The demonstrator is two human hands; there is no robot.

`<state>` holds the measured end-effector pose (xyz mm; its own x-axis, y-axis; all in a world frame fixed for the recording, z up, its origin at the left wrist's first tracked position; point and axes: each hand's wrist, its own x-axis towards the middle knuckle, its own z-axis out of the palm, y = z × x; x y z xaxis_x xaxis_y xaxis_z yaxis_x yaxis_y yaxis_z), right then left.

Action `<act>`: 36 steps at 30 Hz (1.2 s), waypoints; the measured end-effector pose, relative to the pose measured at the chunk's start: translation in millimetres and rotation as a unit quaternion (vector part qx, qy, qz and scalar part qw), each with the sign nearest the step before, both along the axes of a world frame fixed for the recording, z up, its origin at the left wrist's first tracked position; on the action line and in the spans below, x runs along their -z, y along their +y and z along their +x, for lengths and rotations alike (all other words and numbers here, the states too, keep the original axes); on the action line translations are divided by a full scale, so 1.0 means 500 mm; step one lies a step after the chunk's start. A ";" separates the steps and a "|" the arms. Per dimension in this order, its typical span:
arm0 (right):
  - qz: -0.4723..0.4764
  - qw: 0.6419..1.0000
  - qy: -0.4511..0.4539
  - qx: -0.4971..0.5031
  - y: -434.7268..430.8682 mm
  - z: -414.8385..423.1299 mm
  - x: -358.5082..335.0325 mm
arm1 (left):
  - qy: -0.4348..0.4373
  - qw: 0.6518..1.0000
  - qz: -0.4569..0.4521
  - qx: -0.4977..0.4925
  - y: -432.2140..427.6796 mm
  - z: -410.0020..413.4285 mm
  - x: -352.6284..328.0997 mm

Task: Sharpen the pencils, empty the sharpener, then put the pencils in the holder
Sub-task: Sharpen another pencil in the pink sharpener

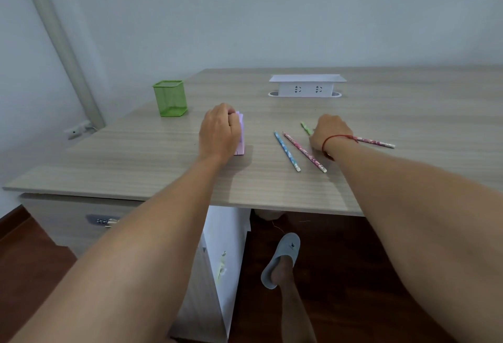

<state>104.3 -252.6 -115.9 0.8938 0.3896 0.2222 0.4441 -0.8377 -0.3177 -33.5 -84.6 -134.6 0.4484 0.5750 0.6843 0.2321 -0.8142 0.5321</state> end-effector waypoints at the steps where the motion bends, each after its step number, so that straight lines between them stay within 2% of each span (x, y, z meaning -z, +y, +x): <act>1: -0.010 1.000 0.006 0.001 -0.002 0.000 0.006 | -0.003 1.000 0.000 -0.002 0.000 0.001 0.000; 8: -0.026 0.999 -0.028 -0.019 0.016 -0.018 0.011 | 0.004 1.000 -0.014 -0.008 0.003 0.005 0.002; 13: -0.067 0.982 -0.085 -0.158 0.040 -0.046 -0.017 | 0.024 1.000 -0.018 -0.008 -0.002 0.000 -0.004; 16: -0.085 0.970 -0.118 -0.197 0.043 -0.059 -0.031 | 0.044 0.999 -0.030 -0.012 0.000 -0.003 -0.012; 36: -0.131 0.965 -0.136 -0.182 -0.008 -0.091 -0.057 | 0.095 0.991 -0.088 0.017 -0.009 -0.024 -0.036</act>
